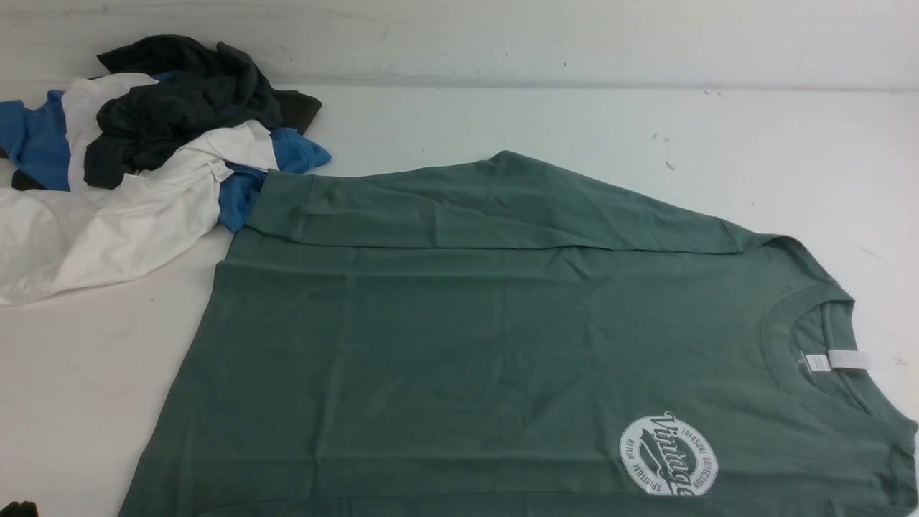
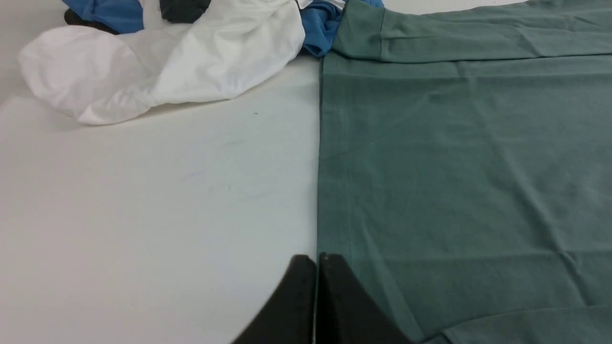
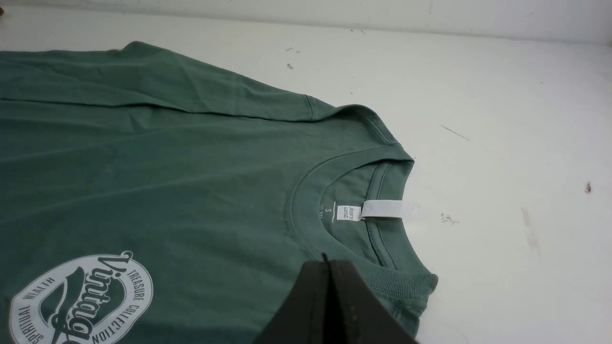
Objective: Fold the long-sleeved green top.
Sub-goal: Use the left arm to clamp the cuff closest to it
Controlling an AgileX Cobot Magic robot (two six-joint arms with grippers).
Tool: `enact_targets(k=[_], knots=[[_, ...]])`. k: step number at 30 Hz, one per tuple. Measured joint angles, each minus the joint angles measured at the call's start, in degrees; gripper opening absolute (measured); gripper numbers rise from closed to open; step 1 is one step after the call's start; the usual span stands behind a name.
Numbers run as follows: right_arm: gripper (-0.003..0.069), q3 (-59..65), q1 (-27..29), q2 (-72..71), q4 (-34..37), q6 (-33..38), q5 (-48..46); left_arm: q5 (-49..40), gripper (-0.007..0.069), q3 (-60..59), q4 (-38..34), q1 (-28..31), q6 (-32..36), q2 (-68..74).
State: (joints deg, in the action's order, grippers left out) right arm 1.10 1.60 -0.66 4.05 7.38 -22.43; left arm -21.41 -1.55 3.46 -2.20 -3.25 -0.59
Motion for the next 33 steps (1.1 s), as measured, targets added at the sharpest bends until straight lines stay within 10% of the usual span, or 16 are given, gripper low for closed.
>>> enact_targets(k=[23,29,33], knots=[[-0.0008,0.0,0.0,0.0,1.4,-0.9,0.5,31.3,-0.0004,0.0,-25.8,0.0,-13.5,0.0],[-0.0008,0.5,0.0,0.0,22.8,-6.8,10.7,28.6,-0.0004,10.0,-21.3,0.0,-13.6,0.0],[-0.0008,0.5,0.0,0.0,37.9,-8.3,19.3,5.3,-0.0004,24.4,-17.1,0.0,-12.2,6.8]])
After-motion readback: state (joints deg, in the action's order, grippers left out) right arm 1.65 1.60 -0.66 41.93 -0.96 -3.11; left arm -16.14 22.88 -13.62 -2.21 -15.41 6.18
